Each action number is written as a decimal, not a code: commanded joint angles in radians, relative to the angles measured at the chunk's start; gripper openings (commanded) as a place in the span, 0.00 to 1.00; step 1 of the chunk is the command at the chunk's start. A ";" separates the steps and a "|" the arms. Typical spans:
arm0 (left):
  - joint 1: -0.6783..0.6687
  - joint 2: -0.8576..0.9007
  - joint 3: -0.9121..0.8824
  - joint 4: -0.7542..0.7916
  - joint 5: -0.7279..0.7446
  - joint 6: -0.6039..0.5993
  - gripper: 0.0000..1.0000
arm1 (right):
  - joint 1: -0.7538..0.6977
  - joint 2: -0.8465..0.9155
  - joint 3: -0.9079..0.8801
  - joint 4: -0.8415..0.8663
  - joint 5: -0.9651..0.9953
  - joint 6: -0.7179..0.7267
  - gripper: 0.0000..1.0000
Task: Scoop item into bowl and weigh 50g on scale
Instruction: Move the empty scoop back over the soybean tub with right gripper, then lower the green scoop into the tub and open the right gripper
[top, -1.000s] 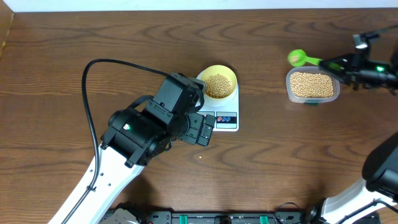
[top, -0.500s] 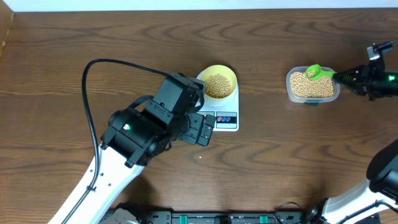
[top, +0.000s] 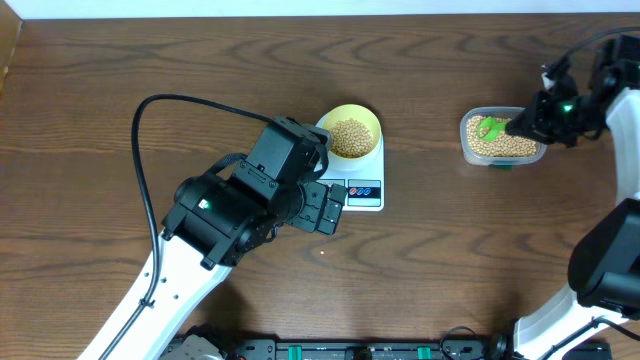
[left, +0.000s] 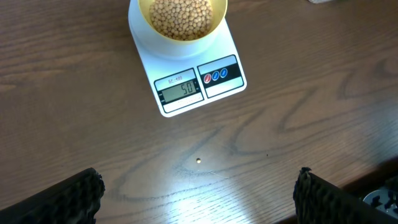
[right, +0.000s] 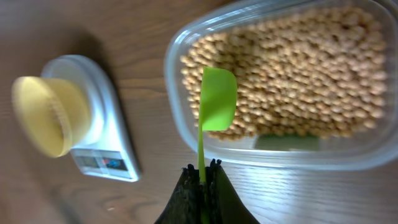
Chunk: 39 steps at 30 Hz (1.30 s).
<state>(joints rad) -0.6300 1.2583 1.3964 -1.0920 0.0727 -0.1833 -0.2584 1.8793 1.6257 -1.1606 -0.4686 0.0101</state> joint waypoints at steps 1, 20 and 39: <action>0.002 -0.013 0.016 0.000 -0.003 0.005 1.00 | 0.044 0.006 -0.004 0.002 0.191 0.058 0.02; 0.002 -0.013 0.016 0.000 -0.003 0.005 1.00 | 0.130 0.006 -0.035 0.077 0.434 0.070 0.01; 0.002 -0.013 0.016 0.000 -0.003 0.005 1.00 | 0.129 0.006 -0.114 0.142 0.389 0.071 0.29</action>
<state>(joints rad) -0.6300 1.2583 1.3964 -1.0920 0.0727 -0.1833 -0.1314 1.8793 1.5204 -1.0264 -0.0624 0.0803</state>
